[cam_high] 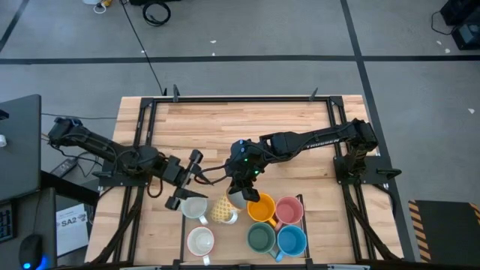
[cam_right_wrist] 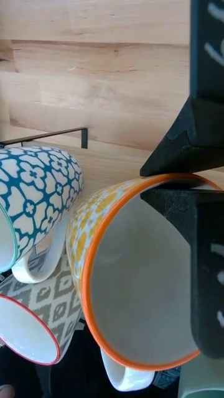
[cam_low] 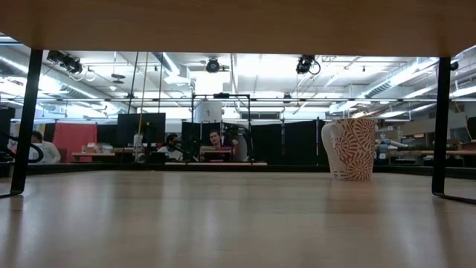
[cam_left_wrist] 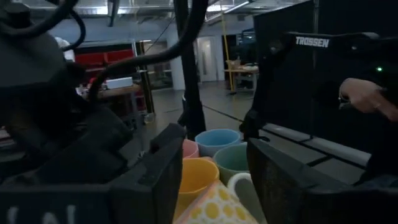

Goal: Place coffee mugs
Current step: Put the light yellow rim mug on the shelf

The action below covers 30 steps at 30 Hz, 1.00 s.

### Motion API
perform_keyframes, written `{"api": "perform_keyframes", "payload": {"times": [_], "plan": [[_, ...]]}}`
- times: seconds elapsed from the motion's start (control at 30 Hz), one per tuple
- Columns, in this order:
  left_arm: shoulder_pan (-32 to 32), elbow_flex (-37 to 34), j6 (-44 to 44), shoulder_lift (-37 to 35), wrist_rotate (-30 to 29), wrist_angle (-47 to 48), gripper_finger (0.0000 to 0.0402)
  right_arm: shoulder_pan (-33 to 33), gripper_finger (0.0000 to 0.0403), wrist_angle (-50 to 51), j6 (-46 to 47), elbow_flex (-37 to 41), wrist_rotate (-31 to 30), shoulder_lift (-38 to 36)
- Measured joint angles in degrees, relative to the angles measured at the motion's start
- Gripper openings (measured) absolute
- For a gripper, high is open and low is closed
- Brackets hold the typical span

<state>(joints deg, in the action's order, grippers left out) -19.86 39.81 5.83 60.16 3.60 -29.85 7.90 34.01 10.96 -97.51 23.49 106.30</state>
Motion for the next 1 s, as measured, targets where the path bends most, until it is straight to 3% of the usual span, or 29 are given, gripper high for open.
{"api": "perform_keyframes", "payload": {"times": [0.2,0.47,0.67,1.0], "plan": [[-0.4,3.4,-0.2,3.1,-0.1,2.2,0.0212,0.0,0.0035,0.0,0.0,0.0,0.1,0.0],[-0.2,19.2,1.9,10.7,-0.1,27.6,0.0212,0.0,0.0035,0.1,0.1,0.0,0.1,0.0],[-0.4,27.9,3.9,15.3,-0.2,38.4,0.0212,0.0,0.0035,0.3,3.0,0.0,0.2,0.0],[-0.4,30.2,4.0,18.9,-2.0,45.8,0.0212,0.0,0.0035,0.5,3.1,0.0,0.3,0.1]]}}
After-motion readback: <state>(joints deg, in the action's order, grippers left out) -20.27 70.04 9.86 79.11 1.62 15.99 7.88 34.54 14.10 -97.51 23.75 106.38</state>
